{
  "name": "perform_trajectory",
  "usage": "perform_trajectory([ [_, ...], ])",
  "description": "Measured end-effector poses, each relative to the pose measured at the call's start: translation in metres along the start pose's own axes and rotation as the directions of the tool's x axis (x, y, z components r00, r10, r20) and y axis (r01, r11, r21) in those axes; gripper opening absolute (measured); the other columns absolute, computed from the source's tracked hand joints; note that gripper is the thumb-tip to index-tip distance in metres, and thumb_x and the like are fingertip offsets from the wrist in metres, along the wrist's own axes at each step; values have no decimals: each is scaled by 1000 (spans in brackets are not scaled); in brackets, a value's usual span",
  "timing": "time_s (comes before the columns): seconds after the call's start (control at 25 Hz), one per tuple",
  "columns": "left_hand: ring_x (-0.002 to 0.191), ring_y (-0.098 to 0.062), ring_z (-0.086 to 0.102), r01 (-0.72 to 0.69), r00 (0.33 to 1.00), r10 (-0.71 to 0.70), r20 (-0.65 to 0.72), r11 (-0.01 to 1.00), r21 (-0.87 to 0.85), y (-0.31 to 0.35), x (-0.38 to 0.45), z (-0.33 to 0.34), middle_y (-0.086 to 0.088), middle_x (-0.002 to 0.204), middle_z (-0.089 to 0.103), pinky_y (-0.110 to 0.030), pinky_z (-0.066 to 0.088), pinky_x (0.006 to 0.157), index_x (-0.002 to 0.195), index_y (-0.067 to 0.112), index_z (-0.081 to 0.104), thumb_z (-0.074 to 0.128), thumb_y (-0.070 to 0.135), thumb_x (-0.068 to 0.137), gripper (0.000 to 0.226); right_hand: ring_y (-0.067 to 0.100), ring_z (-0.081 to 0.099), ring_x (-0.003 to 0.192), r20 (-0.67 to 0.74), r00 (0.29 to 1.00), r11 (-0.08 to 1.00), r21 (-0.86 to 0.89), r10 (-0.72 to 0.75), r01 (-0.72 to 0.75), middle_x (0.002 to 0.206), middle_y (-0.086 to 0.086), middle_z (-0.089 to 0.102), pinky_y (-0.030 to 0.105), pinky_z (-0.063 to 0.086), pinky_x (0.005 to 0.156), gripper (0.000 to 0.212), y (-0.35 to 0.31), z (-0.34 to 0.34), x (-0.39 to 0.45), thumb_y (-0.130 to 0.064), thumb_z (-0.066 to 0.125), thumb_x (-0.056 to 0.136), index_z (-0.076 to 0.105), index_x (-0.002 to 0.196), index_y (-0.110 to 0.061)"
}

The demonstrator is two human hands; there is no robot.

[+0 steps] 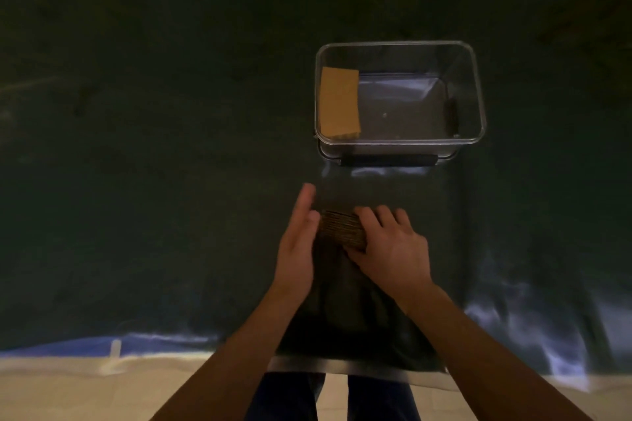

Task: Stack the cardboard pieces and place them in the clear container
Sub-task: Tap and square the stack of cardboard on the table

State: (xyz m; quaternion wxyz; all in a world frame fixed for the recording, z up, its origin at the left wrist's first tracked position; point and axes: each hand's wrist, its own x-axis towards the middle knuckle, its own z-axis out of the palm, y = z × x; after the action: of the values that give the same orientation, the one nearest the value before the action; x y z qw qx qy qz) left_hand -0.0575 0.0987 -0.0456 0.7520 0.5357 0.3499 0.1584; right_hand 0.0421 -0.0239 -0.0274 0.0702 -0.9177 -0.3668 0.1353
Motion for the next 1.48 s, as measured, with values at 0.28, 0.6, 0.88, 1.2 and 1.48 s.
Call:
perform_trajectory([
  [0.28, 131, 4, 46, 25, 999, -26, 19, 997, 75, -7, -17, 21, 6, 148, 47, -14, 39, 103, 148, 22, 39, 51, 26, 94, 55, 28, 58, 94, -11, 999, 999, 0, -51, 51, 108, 4, 62, 38, 56, 53, 55, 3, -1, 4, -54, 68, 78, 46, 123, -31],
  [0.6, 117, 14, 44, -195, 978, 202, 42, 840, 507, -18, -13, 32, 8, 131, 48, -4, 36, 96, 130, 22, 51, 57, 38, 90, 44, 31, 59, 88, -73, 996, 998, -16, -57, 56, 100, 5, 63, 34, 48, 47, 40, 3, 2, 2, -41, 65, 82, 57, 116, -23],
  [0.88, 92, 12, 50, -227, 967, 249, 59, 729, 646, -19, 3, 26, 14, 108, 49, -1, 37, 76, 113, 28, 53, 54, 53, 89, 35, 16, 57, 106, -47, 999, 970, 242, 13, -1, 123, -5, 56, 39, 57, 74, 58, 20, -6, 0, -50, 73, 76, 50, 126, -30],
  [1.2, 97, 7, 53, -236, 963, 264, 54, 729, 642, -18, 2, 27, 9, 110, 52, -1, 38, 78, 112, 28, 53, 54, 52, 89, 33, 1, 37, 139, 12, 733, 38, 998, 680, -52, 156, -16, 37, 21, 35, 106, 57, 7, -4, -44, -46, 48, 96, 29, 149, -45],
  [1.48, 93, 1, 55, -231, 960, 279, 24, 738, 634, -16, 3, 29, 6, 109, 55, -4, 39, 76, 113, 23, 56, 55, 48, 90, 35, -2, 42, 135, 106, 784, 7, 990, 612, -139, 155, -12, 39, 20, 38, 106, 56, -10, 12, -34, -34, 47, 101, 28, 153, -35],
])
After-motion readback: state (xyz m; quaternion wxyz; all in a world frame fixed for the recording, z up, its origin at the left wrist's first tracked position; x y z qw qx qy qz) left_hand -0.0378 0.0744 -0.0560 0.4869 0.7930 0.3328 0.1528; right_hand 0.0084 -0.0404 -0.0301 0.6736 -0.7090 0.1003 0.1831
